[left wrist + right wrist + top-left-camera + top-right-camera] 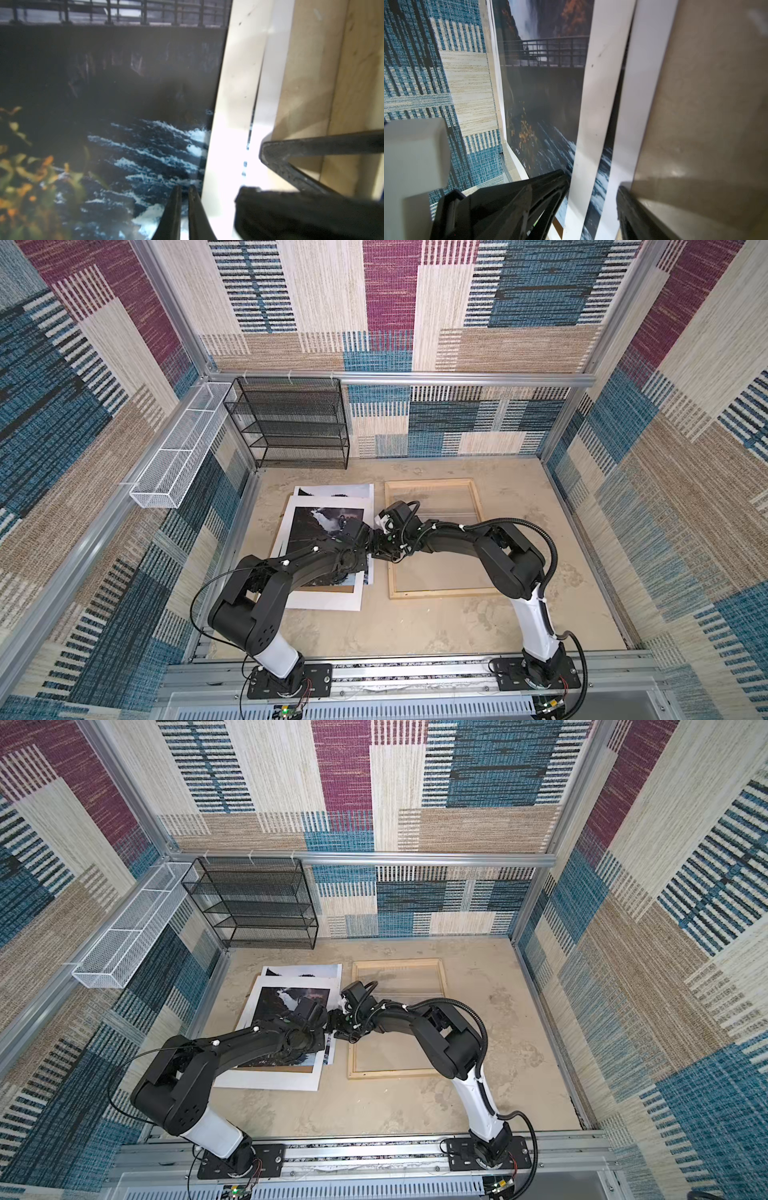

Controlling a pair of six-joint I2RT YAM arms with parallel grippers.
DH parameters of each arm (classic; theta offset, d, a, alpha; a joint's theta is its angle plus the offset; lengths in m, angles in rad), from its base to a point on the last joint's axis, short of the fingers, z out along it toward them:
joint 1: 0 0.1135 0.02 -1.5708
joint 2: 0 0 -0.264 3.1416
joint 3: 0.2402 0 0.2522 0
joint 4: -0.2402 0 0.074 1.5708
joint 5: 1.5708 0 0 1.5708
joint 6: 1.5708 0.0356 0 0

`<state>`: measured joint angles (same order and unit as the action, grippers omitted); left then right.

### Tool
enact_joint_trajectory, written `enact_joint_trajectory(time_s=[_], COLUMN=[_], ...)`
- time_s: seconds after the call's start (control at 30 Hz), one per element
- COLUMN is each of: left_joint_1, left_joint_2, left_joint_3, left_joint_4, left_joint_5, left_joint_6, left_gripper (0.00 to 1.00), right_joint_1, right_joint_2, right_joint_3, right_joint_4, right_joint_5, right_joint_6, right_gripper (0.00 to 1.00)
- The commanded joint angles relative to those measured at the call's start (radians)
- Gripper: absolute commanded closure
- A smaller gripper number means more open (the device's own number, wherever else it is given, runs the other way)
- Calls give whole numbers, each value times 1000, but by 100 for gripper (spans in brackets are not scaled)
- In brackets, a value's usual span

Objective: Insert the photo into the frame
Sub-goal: 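Peel up the white mat with the right gripper while the left holds the stack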

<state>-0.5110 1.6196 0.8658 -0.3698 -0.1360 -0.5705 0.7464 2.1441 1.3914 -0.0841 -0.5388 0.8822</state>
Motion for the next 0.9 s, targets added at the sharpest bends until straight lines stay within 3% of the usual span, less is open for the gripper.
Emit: enact_joint_trajectory(time_s=[0.0,0.27,0.6,0.7,0.87], left_joint_1=[-1,-1,-1,-1,0], left_joint_2=[10,10,-1,-12,-34], left_joint_3=[-6,-22,-30,-33,-35], left_joint_4=[24,79,100,101,83], left_joint_5=[40,111,141,141,119], left_joint_6=[13,31,43,44,43], left_gripper=[87,87,87,87,87], right_joint_1=[5,11,11,11,11], right_joint_2=[-4,44,65,68,80], right_joint_3=[-1,36,26,27,44], right_joint_4=[-71,-27,61,80,87], right_joint_5=[38,-19,-98,-114,-133], right_joint_6=[10,8,11,10,-2], right_gripper=[33,37,49,56,78])
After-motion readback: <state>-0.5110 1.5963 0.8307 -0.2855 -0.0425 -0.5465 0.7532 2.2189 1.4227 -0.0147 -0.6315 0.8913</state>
